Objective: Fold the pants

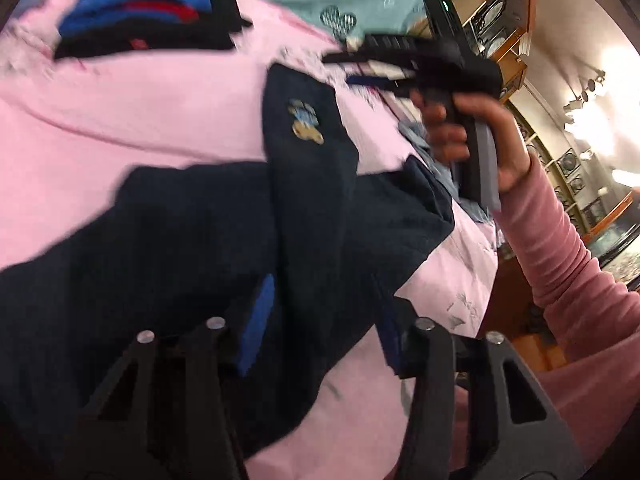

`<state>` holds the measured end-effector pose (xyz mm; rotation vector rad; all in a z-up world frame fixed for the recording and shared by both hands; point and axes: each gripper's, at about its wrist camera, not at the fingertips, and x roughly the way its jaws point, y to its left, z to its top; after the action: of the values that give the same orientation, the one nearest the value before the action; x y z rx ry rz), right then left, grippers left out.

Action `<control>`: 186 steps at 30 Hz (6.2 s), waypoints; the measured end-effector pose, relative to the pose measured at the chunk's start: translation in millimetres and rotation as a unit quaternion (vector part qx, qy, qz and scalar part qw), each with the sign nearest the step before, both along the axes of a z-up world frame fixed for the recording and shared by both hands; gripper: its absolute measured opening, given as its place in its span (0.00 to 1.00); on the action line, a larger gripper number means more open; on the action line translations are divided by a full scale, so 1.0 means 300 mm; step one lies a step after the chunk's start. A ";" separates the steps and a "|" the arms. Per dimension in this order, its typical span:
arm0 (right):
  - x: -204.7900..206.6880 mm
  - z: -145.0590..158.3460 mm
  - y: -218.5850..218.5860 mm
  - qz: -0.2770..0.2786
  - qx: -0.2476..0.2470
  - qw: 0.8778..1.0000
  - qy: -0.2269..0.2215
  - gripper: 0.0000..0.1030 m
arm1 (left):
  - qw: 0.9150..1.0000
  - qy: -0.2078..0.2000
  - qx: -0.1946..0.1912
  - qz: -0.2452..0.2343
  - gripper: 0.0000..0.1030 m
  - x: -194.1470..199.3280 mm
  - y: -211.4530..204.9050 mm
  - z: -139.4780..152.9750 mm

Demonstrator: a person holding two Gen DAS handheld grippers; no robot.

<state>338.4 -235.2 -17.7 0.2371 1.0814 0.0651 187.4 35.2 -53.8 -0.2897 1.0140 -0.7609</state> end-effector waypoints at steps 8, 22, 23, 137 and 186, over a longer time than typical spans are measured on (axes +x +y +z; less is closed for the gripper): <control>0.251 -0.193 0.098 -0.020 -0.114 0.990 0.086 0.60 | 0.999 0.022 -0.008 -0.036 0.46 0.025 -0.093 -0.066; -0.087 0.263 -0.158 0.028 0.037 0.994 -0.104 0.06 | 0.999 0.001 -0.008 -0.033 0.21 0.040 -0.118 -0.027; -0.174 0.322 -0.213 0.024 0.064 0.988 -0.135 0.06 | 0.999 -0.006 -0.008 -0.035 0.21 0.035 -0.123 -0.011; -0.177 -0.166 0.547 0.448 0.149 0.878 0.083 0.51 | 0.983 -0.081 0.047 0.155 0.93 -0.183 0.291 -0.044; -0.468 -0.055 -0.100 0.234 0.106 0.966 -0.036 0.40 | 0.989 -0.056 0.074 0.113 0.96 -0.121 0.059 -0.042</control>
<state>198.0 -265.3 -34.2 0.1639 1.0397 0.6119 151.2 53.0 -66.3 -0.2258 0.9090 -0.4886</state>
